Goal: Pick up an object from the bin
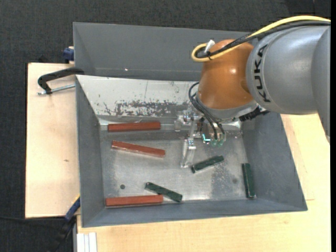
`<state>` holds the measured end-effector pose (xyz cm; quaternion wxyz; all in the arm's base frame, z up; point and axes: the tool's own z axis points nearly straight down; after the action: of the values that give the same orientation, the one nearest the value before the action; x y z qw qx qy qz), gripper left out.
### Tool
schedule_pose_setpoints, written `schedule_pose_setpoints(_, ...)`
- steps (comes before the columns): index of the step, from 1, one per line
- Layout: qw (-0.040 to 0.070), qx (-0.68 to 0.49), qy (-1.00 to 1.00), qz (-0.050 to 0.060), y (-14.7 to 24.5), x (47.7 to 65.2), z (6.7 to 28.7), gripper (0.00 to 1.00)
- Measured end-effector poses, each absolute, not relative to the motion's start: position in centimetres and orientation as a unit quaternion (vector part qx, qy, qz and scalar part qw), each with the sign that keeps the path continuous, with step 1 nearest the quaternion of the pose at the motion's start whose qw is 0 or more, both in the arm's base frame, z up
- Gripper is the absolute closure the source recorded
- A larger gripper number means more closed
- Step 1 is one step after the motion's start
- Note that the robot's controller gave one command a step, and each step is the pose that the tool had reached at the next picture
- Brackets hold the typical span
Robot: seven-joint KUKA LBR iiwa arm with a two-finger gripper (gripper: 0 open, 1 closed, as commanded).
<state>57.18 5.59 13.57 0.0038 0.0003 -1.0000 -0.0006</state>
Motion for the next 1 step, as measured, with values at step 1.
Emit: schedule_pose_setpoints(1,-0.001,0.000,-1.000,-0.001,5.57,57.39,14.04,0.00)
